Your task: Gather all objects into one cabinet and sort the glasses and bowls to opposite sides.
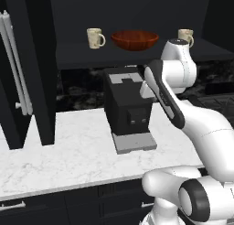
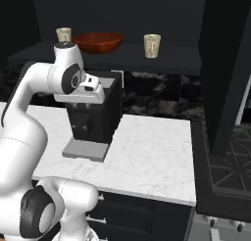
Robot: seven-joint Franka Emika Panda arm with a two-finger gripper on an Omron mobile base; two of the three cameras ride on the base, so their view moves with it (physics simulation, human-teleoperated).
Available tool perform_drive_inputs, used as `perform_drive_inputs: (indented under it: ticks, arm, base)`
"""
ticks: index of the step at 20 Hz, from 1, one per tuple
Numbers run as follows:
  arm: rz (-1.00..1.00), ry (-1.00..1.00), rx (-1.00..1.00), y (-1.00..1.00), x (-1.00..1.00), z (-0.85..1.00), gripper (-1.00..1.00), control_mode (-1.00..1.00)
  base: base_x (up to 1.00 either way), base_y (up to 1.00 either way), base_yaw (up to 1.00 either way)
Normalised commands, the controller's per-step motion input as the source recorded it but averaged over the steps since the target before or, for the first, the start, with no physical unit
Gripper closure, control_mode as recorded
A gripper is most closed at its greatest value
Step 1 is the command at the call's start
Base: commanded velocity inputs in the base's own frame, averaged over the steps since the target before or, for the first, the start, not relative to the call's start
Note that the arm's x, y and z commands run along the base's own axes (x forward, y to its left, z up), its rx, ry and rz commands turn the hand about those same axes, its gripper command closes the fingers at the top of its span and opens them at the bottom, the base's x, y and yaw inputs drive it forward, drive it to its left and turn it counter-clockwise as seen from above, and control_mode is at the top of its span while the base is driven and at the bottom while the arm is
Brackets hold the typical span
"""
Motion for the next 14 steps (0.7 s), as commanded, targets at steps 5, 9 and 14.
perform_drive_inputs:
  ticks: [5,9,14]
  arm:
    - [0.0,0.0,0.0,0.0,0.0,0.0,-1.0,1.0]
    - [0.0,0.0,0.0,0.0,0.0,0.0,-1.0,1.0]
    - [0.0,0.0,0.0,0.0,0.0,0.0,-1.0,1.0]
  base:
    - [0.0,0.0,0.0]
    - [-0.5,-0.04,0.0]
    - [-1.0,-0.07,0.0]
